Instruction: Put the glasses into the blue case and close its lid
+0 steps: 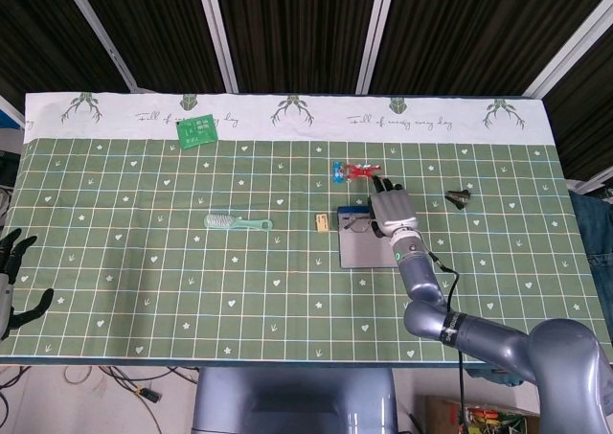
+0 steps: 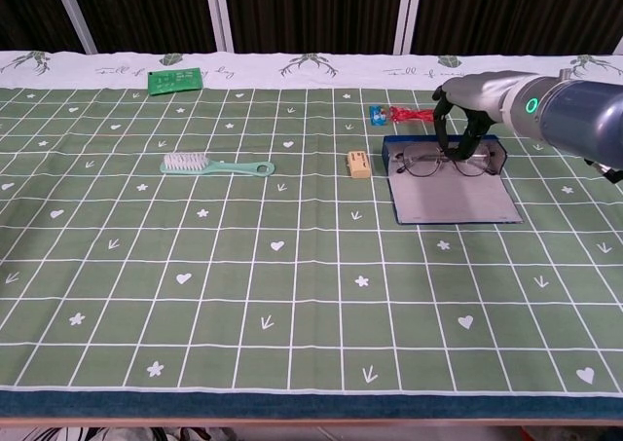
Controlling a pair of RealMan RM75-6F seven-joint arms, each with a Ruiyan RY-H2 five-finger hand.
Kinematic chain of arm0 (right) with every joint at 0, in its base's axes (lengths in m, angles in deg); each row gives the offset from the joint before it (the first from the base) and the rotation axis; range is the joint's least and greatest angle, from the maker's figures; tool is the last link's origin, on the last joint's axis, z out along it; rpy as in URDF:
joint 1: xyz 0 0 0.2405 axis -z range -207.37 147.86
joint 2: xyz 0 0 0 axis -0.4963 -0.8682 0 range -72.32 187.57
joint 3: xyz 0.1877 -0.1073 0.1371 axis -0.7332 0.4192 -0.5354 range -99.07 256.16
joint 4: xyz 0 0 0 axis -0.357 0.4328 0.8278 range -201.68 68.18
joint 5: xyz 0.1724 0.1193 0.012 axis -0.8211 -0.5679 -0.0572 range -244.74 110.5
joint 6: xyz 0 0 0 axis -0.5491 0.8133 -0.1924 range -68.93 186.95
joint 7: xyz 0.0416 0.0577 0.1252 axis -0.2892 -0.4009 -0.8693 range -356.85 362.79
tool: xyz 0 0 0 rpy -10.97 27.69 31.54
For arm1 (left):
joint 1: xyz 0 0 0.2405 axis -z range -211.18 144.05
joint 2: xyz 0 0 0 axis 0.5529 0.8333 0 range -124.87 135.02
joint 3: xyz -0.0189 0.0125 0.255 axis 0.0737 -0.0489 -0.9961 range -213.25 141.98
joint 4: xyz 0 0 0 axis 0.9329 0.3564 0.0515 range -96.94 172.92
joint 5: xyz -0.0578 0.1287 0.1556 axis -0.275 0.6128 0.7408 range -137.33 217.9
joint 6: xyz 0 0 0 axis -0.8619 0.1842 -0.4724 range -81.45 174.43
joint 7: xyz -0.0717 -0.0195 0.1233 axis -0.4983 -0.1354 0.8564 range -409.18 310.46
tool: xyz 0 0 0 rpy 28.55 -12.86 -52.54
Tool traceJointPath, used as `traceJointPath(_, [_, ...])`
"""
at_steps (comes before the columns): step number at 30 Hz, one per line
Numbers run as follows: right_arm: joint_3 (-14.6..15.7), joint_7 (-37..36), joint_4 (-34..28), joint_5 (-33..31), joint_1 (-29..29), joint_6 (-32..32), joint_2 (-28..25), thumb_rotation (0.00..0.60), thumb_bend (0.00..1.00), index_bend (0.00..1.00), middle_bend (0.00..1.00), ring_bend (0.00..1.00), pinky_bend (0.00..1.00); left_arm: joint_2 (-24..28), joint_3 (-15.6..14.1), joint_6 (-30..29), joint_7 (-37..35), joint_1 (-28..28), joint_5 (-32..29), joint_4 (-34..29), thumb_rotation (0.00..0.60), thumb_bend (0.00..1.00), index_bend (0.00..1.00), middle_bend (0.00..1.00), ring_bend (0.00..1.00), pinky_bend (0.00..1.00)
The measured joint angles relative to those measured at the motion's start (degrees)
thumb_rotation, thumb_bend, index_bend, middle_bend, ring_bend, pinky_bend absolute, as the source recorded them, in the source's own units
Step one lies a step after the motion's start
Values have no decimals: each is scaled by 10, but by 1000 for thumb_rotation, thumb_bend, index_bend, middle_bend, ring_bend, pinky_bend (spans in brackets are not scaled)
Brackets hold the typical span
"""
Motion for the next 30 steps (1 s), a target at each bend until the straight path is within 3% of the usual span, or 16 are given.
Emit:
traceJointPath(14, [0, -11, -40, 10, 2, 17, -18, 600, 439, 233, 2, 87, 183, 1, 0, 1, -1, 0, -1, 0, 600, 323, 103, 0, 0, 0])
traceJointPath(23, [4, -41, -155, 66, 39, 78, -72, 600, 289, 216, 1, 74, 183, 0, -1, 0, 2, 0, 0, 0, 600, 322, 103, 0, 0, 0])
traceJointPath(30, [46, -55, -242, 142, 90, 136, -119, 600, 268, 220, 1, 74, 183, -1, -2, -3, 5, -2, 3, -1, 600, 323, 103, 0, 0, 0])
